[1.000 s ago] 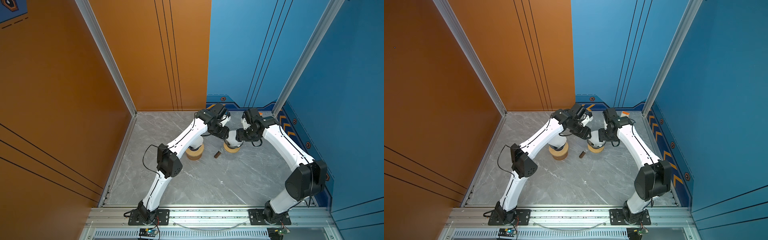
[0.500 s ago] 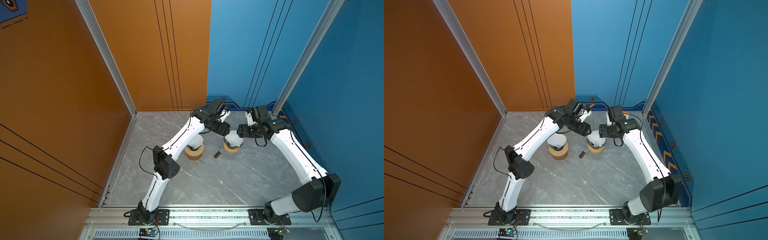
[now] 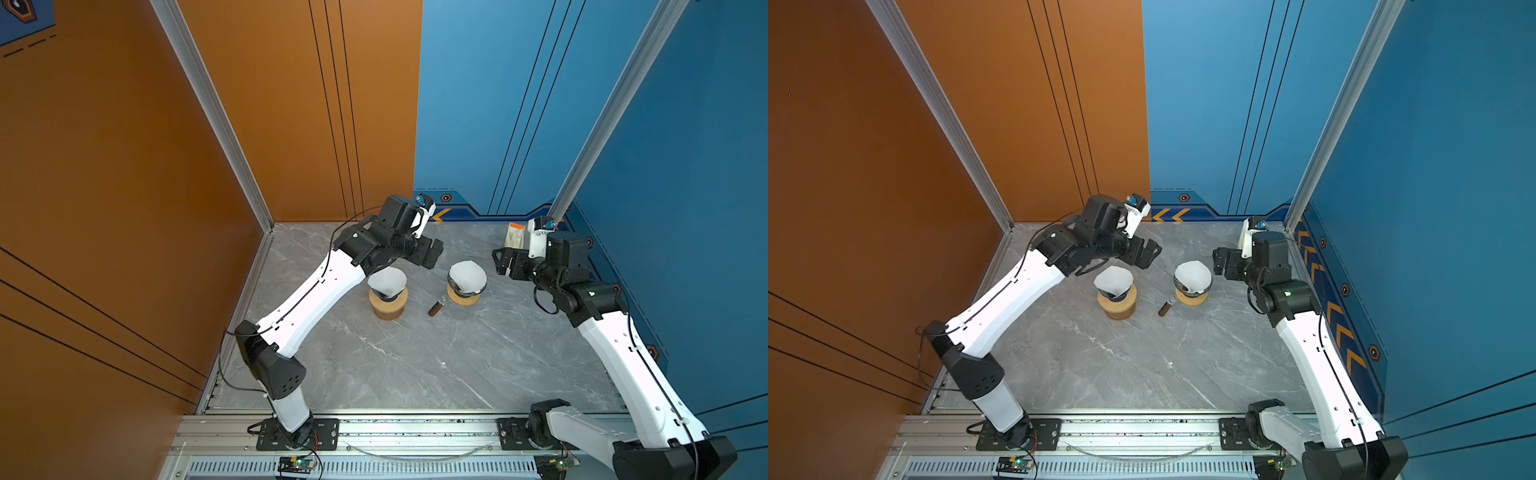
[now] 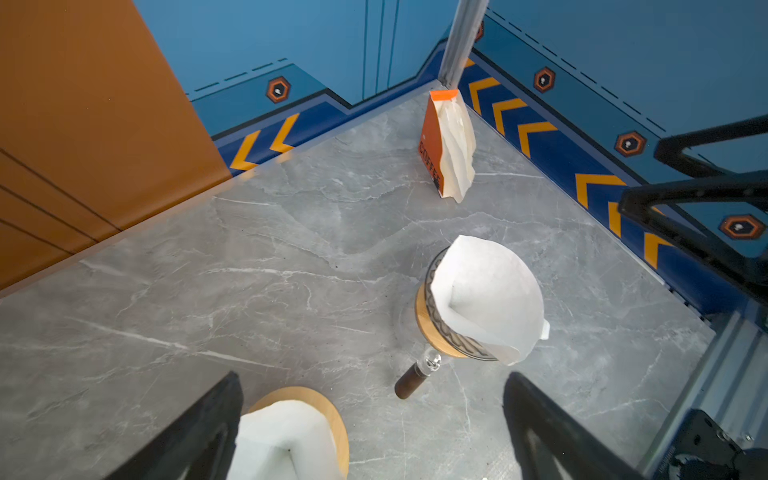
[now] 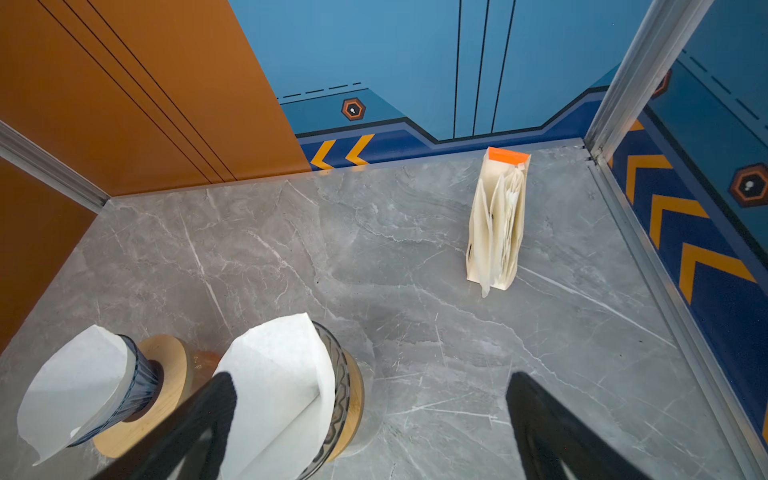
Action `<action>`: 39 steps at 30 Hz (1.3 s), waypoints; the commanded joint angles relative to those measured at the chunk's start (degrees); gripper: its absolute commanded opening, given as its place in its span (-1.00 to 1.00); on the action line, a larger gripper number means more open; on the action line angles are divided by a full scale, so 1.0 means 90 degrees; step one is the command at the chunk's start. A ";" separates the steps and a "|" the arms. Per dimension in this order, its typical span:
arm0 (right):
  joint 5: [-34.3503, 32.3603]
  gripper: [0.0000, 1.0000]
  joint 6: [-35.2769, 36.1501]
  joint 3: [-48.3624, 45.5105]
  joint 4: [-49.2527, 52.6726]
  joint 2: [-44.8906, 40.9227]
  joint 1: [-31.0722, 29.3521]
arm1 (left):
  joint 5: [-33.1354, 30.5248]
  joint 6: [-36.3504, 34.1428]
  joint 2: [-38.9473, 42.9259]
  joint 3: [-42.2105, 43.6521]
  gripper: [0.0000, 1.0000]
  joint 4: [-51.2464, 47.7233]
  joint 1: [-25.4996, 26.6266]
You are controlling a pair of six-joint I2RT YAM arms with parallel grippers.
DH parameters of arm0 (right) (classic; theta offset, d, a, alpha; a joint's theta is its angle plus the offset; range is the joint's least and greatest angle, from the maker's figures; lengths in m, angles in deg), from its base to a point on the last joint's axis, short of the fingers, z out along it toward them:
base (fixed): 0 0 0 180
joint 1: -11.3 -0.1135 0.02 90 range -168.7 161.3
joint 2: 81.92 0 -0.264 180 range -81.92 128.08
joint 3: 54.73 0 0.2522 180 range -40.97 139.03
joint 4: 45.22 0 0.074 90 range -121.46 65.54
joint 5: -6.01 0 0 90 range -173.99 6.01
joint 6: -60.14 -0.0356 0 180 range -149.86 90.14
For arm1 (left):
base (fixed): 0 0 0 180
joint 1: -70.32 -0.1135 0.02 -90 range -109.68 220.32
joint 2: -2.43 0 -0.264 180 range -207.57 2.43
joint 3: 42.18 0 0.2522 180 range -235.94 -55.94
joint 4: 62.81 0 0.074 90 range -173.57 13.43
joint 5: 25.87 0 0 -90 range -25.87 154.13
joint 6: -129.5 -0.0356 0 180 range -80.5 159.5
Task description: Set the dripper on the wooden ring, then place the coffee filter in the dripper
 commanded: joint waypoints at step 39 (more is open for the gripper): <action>-0.1685 0.99 0.0001 -0.5159 -0.8416 0.2241 0.1432 | -0.3009 -0.0252 0.3120 0.8932 0.96 0.7055 -0.3106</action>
